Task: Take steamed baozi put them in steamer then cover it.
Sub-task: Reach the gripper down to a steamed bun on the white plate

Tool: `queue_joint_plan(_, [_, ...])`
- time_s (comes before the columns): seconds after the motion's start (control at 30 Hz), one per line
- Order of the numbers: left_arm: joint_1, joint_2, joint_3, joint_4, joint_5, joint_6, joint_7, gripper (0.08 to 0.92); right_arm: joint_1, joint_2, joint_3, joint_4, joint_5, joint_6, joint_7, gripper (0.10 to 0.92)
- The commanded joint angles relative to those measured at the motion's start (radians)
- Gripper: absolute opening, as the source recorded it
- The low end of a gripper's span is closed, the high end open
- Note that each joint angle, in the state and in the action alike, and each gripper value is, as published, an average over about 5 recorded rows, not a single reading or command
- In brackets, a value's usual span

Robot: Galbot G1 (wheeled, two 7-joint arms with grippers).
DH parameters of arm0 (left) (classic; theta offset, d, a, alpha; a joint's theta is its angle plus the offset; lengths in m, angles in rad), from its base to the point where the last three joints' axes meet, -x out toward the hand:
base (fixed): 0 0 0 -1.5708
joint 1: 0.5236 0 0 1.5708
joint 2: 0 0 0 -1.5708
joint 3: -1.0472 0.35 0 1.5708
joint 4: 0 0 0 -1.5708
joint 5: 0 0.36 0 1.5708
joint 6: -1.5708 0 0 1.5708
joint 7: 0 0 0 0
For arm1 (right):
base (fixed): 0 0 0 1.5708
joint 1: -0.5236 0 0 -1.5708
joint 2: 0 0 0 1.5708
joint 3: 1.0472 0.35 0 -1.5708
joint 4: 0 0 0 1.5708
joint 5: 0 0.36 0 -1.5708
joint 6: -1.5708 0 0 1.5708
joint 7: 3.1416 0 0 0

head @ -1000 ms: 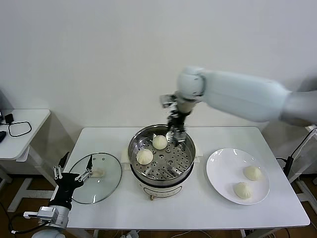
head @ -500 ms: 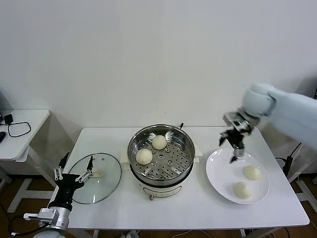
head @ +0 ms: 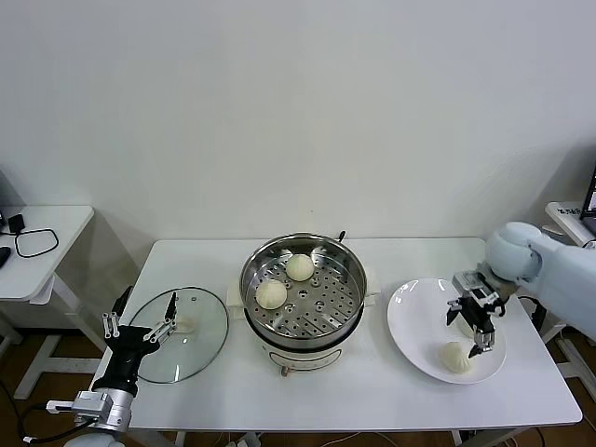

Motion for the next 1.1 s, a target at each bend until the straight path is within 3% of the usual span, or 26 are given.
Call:
queue_joint_plan(0.03, [-0.001,-0.001,0.006,-0.001,0.002,-0.001,-0.001,0.823,-0.162,-0.023,0.124,-0.022,-0.076,0.020,0.029,0.823])
queue_joint_plan(0.87, [-0.005,0.001,0.008,0.002,0.011,-0.003,-0.001,0.823,-0.237,0.060,0.200,-0.084,-0.107,0.017,0.079,0.822])
queue_joint_plan(1.1, [-0.005,0.002,0.008,-0.004,0.011,-0.002,-0.001,0.823,-0.235,0.060,0.202,-0.081,-0.108,0.017,0.077,0.735])
